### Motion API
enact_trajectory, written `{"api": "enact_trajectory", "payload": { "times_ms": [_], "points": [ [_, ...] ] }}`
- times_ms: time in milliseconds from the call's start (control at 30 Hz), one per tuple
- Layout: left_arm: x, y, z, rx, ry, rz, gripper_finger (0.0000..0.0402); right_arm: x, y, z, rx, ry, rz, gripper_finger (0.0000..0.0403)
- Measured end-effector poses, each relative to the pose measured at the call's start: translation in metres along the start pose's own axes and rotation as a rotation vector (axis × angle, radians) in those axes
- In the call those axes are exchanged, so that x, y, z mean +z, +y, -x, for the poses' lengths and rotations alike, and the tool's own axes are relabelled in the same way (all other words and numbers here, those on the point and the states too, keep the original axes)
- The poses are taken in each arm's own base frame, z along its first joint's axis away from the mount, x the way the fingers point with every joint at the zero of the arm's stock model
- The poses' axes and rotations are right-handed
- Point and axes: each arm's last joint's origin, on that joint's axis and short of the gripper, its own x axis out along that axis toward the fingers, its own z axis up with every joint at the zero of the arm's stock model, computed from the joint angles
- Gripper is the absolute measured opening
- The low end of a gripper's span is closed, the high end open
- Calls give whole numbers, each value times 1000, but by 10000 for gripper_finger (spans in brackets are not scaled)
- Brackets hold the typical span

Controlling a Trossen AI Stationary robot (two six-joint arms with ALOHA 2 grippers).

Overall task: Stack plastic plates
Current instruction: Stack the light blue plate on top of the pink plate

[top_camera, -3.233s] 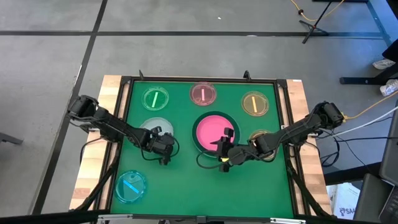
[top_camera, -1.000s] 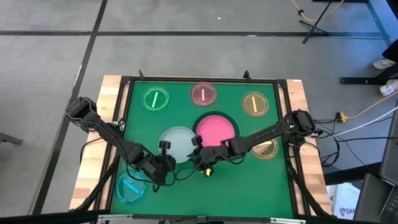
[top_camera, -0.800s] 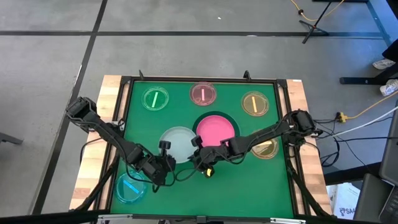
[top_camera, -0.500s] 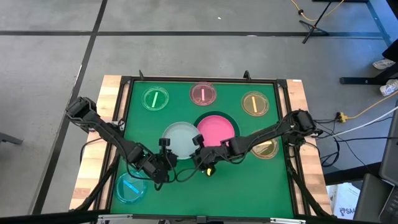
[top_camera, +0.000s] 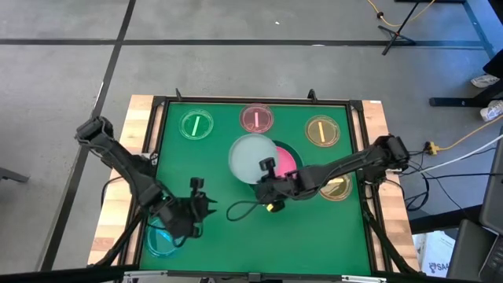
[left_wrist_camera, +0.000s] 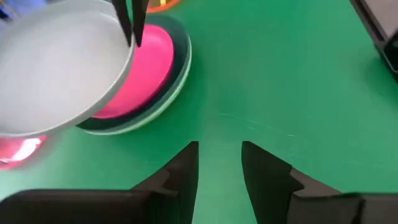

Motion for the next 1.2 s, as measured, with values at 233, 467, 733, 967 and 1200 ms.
{"api": "enact_trajectory", "payload": {
  "times_ms": [233,467,733,967,1200],
  "points": [
    [-5,-8,18,89,-79,-57,114,-14,-4,19,76,96,-101,0],
    [-17,-8,29,144,-61,-48,114,-27,6,9,155,129,-156,0],
    [-41,6,36,152,-85,19,114,-47,17,-5,139,153,-194,0],
    [-62,30,36,112,-150,162,114,-51,22,-14,152,95,-220,0],
    [-69,42,32,102,-167,233,114,-63,24,-23,161,122,-267,0]
  ]
}}
